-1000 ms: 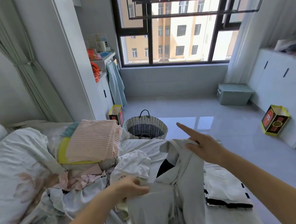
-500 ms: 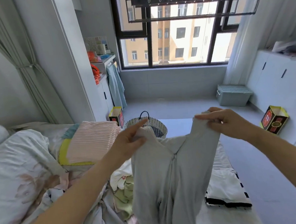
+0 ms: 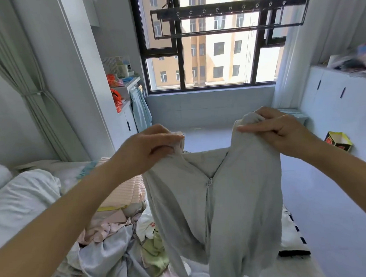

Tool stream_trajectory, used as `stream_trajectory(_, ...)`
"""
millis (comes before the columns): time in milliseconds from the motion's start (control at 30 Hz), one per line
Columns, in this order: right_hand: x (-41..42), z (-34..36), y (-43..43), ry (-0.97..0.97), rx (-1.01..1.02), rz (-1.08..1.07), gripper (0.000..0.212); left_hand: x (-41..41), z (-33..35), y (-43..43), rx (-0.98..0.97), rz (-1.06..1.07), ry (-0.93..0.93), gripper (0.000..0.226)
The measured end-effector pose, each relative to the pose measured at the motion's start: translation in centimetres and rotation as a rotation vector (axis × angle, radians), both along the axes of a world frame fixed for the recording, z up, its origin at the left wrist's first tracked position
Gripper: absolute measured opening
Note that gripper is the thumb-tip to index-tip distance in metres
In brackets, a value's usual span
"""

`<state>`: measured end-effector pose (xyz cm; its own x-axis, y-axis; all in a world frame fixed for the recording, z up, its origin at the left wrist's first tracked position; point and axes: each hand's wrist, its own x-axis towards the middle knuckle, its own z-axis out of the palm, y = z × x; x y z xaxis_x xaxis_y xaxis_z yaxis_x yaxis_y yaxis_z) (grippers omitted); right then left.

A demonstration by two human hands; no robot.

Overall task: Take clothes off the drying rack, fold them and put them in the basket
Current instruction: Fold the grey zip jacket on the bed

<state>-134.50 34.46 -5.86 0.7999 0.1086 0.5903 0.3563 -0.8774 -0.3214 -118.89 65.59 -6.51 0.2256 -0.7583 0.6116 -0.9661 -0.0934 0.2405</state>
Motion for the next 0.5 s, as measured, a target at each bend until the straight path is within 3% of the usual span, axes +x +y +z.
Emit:
stream_trajectory(133, -0.7, 1.0, 0.3, -0.011, -0.061, 0.008, 0.040, -0.9, 1.5, 0.2, 0.028, 0.021, -0.023, 0.030)
stream_trajectory(333, -5.0, 2.3, 3.0, 0.036, -0.099, 0.048, 0.059, -4.8, 4.4, 1.5, -0.035, -0.020, 0.085, 0.016)
stream_trajectory(433, -5.9, 2.1, 3.5, -0.003, -0.224, 0.111, 0.059, -5.5, 5.8, 1.7, 0.041, -0.038, -0.006, 0.022)
stream_trajectory(500, -5.3, 1.0, 3.4, 0.079, -0.229, 0.133, 0.057, -4.6, 4.9, 1.2, 0.105, -0.042, 0.017, 0.027)
